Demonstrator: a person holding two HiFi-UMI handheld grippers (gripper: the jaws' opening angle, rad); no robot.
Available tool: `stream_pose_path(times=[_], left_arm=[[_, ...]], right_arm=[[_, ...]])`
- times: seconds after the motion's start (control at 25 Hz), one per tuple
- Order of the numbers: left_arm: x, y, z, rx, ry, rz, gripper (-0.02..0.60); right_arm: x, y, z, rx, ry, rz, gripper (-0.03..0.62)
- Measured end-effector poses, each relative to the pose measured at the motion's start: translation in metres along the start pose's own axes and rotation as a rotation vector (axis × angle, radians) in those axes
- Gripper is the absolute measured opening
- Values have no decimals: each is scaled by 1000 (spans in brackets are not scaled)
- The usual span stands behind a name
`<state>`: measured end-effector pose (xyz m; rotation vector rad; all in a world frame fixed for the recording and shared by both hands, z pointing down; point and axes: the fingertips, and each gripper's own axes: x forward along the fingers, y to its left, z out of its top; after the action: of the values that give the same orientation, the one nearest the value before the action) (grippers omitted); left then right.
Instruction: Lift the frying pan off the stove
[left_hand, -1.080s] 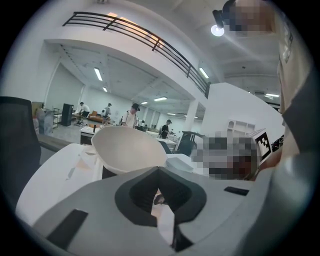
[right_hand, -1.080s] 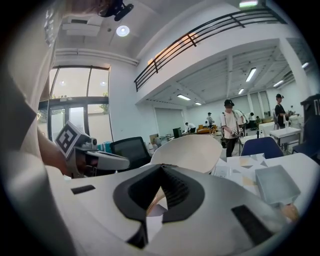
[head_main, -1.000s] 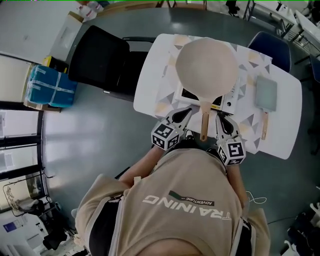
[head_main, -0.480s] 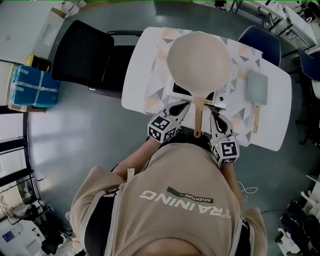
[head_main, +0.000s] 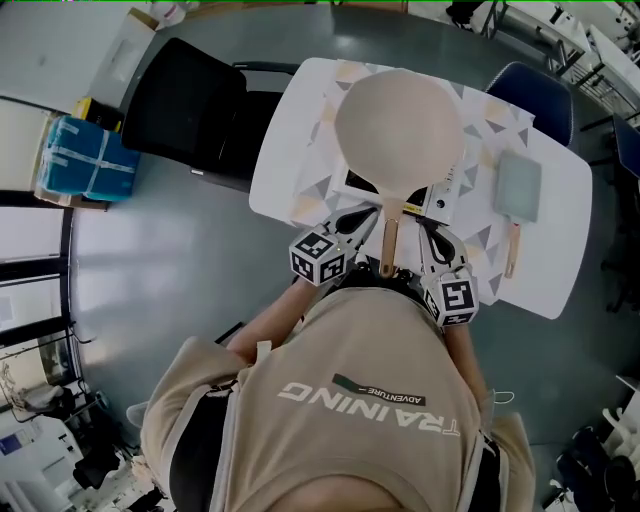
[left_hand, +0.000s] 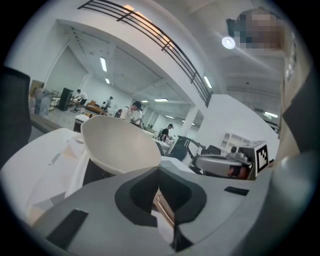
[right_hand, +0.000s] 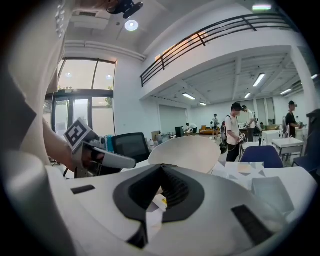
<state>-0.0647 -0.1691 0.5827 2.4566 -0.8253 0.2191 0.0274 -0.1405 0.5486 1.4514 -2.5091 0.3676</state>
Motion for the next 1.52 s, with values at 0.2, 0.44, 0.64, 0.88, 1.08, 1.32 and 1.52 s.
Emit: stream_pose_path(times=[0.2, 0.44, 0.64, 0.88, 1.08, 1.32, 1.52], left_arm=[[3, 7, -9, -78, 18, 60, 3], [10, 6, -13, -172, 5, 84, 31], [15, 11, -22, -347, -10, 51, 141], [18, 10, -50, -599, 74, -23, 170], [26, 17, -63, -737, 124, -70, 212], [43, 18, -64, -816, 152, -163, 212], [54, 14, -73, -854, 210, -223, 212]], right_arm=[[-6, -14, -9, 23, 3, 24, -3], [-10, -22, -21, 18, 5, 74, -3], [-11, -25, -21, -11, -9, 90, -3], [-21, -24, -24, -8, 3, 54, -3], [-19, -20, -26, -5, 20, 31, -3], [-9, -21, -27, -3, 34, 11, -3], [-8, -21, -30, 8, 53, -13, -3]])
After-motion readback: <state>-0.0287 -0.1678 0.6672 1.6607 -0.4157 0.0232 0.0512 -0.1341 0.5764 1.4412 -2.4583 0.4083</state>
